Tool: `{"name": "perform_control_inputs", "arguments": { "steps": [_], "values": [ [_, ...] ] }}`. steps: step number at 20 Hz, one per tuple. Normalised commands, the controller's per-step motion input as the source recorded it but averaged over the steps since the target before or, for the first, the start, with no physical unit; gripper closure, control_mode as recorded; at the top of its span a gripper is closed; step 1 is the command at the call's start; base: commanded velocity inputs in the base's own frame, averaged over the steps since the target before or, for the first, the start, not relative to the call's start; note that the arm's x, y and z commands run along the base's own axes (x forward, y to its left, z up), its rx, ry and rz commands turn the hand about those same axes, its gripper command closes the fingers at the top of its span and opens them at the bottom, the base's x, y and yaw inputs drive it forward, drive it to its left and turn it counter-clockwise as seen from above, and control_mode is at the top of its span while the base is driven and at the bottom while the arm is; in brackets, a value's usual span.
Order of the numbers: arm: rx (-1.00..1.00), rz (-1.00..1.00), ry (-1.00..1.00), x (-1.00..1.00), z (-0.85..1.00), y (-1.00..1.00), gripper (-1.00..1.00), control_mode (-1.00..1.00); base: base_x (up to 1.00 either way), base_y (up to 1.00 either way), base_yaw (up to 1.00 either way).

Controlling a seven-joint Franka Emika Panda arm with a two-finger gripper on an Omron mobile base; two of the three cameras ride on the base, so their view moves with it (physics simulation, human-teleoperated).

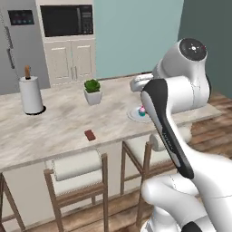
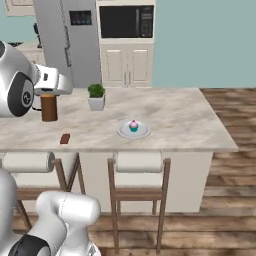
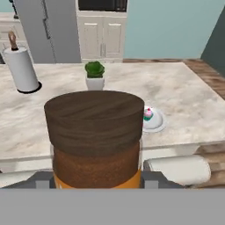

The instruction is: Take the cinnamon bottle from the cabinet and place it on the dining table, next to the plate with the cupcake. Then take the chocolate from the dining counter and place it on the cupcake plate.

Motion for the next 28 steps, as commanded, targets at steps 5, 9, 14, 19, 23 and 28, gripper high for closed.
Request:
{"name": "perform_control_inputs", "arguments": {
  "steps": [5,9,14,19,23,28],
  "values": [
    [0.0,0.0,0.0,0.0,0.0,0.0,1.0,1.0,0.6,-0.13,0.41],
    [0.0,0.0,0.0,0.0,0.0,0.0,1.0,1.0,0.61,-0.27,0.4],
    [0.0,0.0,0.0,0.0,0.0,0.0,1.0,1.0,0.64,-0.56,0.3],
    [0.0,0.0,0.0,0.0,0.0,0.0,1.0,1.0,0.52,-0.78,0.04],
    [0.0,0.0,0.0,0.0,0.0,0.0,1.0,1.0,0.5,-0.76,-0.11],
    [0.0,-0.13,0.0,0.2,-0.11,-0.18,1.0,-1.0,0.31,-0.31,-0.15]
  ]
}}
